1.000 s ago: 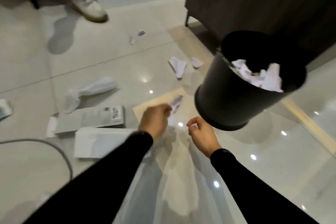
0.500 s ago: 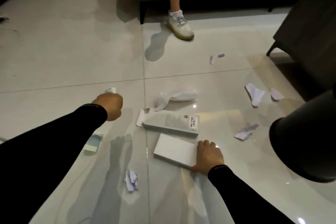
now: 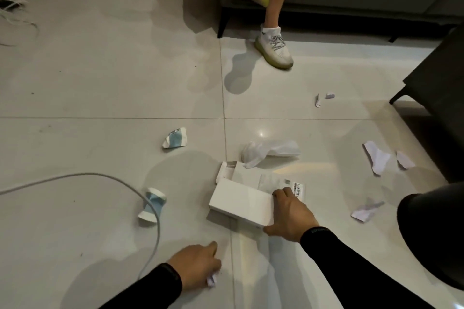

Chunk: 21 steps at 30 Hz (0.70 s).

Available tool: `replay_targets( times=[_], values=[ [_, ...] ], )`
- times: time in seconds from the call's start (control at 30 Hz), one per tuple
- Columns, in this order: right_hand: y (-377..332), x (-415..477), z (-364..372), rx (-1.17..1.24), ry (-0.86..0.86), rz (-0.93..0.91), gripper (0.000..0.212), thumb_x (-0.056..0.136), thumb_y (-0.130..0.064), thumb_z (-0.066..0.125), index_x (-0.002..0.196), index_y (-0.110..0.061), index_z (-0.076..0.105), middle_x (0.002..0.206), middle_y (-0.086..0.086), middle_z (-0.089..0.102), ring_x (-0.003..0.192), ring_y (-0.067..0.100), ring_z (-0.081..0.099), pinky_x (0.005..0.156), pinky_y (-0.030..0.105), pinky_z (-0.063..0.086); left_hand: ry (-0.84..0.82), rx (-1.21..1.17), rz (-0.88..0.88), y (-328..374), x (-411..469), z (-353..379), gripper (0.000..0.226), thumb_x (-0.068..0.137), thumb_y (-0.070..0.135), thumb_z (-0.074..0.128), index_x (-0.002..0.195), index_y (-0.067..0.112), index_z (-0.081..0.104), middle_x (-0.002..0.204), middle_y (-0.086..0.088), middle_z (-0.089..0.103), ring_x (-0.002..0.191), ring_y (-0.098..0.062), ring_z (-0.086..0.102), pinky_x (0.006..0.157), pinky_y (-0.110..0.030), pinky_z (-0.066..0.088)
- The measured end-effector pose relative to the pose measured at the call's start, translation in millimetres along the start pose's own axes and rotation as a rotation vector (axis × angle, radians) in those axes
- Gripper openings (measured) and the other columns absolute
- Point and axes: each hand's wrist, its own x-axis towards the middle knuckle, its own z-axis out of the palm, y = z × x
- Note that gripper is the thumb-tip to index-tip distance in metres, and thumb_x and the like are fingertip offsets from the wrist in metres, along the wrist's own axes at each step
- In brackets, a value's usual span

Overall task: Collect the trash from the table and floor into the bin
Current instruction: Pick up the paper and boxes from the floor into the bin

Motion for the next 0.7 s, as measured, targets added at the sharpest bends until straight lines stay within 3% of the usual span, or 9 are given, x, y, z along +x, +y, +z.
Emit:
replay_targets(
  times=[0.07,0.17,0.23,0.33,0.4,0.53,0.63,0.7],
  values=[
    [-7,7,1,0.006,0.007,-0.001,0.082,0.057,-0.045,0.077,0.123,-0.011,0.043,0.121,0.004,0.044,0.105,0.024,0.055,0.081,0.03,0.047,0.142,-0.09,-0.1,-4,1,-1,0.029,0.09,0.037,0.04,0.095,0.014,0.058,0.093,-0.003,0.054,0.095,-0.034,0.058,0.072,-0.035,0.038],
    [-10,16,0,0.034,0.052,0.051,0.082,0.057,-0.048,0.077,0.121,-0.009,0.043,0.121,0.007,0.045,0.106,0.025,0.055,0.083,0.029,0.046,0.545,-0.451,-0.354,-20,4,-31,0.024,0.095,0.033,0.036,0.075,0.025,0.044,0.086,-0.004,0.06,0.087,-0.027,0.06,0.07,-0.028,0.036],
    [-10,20,-1,0.086,0.07,0.097,0.082,0.055,-0.051,0.078,0.116,-0.009,0.043,0.118,0.008,0.051,0.106,0.026,0.055,0.082,0.03,0.044,0.733,-0.53,-0.478,-36,7,-54,0.013,0.095,0.023,0.04,0.09,0.017,0.051,0.086,-0.012,0.067,0.088,-0.032,0.063,0.07,-0.031,0.04],
    [-8,30,-7,0.077,0.07,0.115,0.081,0.052,-0.054,0.078,0.11,-0.01,0.042,0.113,0.008,0.057,0.104,0.027,0.056,0.08,0.031,0.044,0.945,-0.448,-0.671,-59,3,-71,0.021,0.091,0.022,0.042,0.103,0.011,0.055,0.088,-0.02,0.067,0.088,-0.037,0.061,0.069,-0.034,0.042],
    [-7,40,-12,0.061,0.064,0.114,0.087,0.052,-0.054,0.079,0.117,-0.01,0.041,0.117,0.008,0.057,0.107,0.027,0.056,0.083,0.033,0.045,0.948,-0.41,-0.77,-75,-2,-68,0.026,0.093,0.029,0.043,0.103,0.011,0.058,0.092,-0.02,0.065,0.092,-0.037,0.058,0.072,-0.038,0.043],
    [-4,59,-18,0.015,-0.041,0.103,0.106,0.047,-0.059,0.081,0.133,-0.013,0.039,0.126,0.007,0.048,0.113,0.028,0.053,0.093,0.037,0.046,0.702,-0.445,-0.834,-85,-4,-56,0.046,0.09,0.042,0.049,0.124,0.011,0.044,0.116,-0.018,0.056,0.106,-0.035,0.054,0.083,-0.038,0.043],
    [0,70,-20,-0.011,-0.12,0.096,0.101,0.042,-0.071,0.074,0.122,-0.015,0.049,0.116,0.005,0.042,0.101,0.027,0.056,0.087,0.037,0.049,0.696,-0.471,-0.881,-84,-6,-55,0.048,0.085,0.025,0.06,0.126,0.007,0.042,0.12,-0.023,0.044,0.099,-0.042,0.058,0.084,-0.041,0.047],
    [3,78,-19,0.003,-0.152,0.088,0.099,0.049,-0.077,0.067,0.125,-0.016,0.048,0.121,0.007,0.041,0.103,0.028,0.057,0.088,0.034,0.048,0.752,-0.585,-0.943,-90,-12,-52,0.043,0.083,0.019,0.062,0.121,0.004,0.048,0.123,-0.029,0.039,0.093,-0.048,0.059,0.087,-0.042,0.046]
  ],
)
